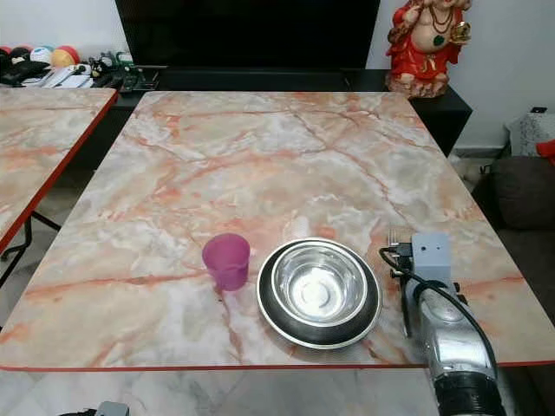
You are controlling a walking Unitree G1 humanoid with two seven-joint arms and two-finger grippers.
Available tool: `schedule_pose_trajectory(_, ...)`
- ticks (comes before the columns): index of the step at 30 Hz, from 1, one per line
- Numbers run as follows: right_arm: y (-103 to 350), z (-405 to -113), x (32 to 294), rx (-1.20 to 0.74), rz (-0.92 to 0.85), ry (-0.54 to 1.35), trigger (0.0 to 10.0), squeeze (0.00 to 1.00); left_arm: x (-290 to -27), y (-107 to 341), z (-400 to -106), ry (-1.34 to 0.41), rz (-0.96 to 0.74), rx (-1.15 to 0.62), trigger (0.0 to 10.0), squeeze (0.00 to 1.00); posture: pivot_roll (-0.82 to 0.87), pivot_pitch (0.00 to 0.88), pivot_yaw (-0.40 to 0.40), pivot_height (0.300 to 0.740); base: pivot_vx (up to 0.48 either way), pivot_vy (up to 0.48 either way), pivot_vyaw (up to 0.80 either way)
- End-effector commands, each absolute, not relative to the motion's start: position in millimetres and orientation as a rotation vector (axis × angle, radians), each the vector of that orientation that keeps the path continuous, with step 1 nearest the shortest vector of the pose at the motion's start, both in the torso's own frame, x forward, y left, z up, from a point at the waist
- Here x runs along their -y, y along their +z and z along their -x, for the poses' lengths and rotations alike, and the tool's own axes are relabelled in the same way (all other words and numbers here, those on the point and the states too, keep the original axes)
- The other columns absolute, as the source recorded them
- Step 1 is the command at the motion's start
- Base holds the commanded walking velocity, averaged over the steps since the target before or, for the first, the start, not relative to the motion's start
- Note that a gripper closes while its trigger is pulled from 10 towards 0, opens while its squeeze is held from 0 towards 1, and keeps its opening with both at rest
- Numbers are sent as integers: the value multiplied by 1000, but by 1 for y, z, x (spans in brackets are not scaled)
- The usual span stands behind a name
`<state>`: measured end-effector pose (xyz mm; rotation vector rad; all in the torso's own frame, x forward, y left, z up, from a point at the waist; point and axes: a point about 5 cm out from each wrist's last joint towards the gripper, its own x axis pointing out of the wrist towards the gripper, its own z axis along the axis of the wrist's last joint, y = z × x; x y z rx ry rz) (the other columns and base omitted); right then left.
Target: Setting the table
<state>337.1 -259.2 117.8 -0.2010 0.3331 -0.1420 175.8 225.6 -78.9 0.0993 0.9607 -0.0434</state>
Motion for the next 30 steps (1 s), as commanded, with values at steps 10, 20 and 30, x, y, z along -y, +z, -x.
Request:
schedule_pose_trajectory(10, 113, -336, 257, -348, 201, -119, 10000, 0, -227, -83, -167, -49, -108, -1005, 10000, 0, 9, 132, 11, 740, 0, 0, 0)
schedule_pose_trajectory(20, 132, -336, 280, -228, 204, -327, 10000, 0, -227, -83, -167, -48, -108, -1005, 10000, 0, 10, 132, 11, 740, 0, 0, 0)
schedule_pose_trajectory(30, 143, -334, 274, -122, 151, -331, 10000, 0, -227, -83, -167, -50, -110, -1006, 10000, 0, 6, 127, 10, 740, 0, 0, 0)
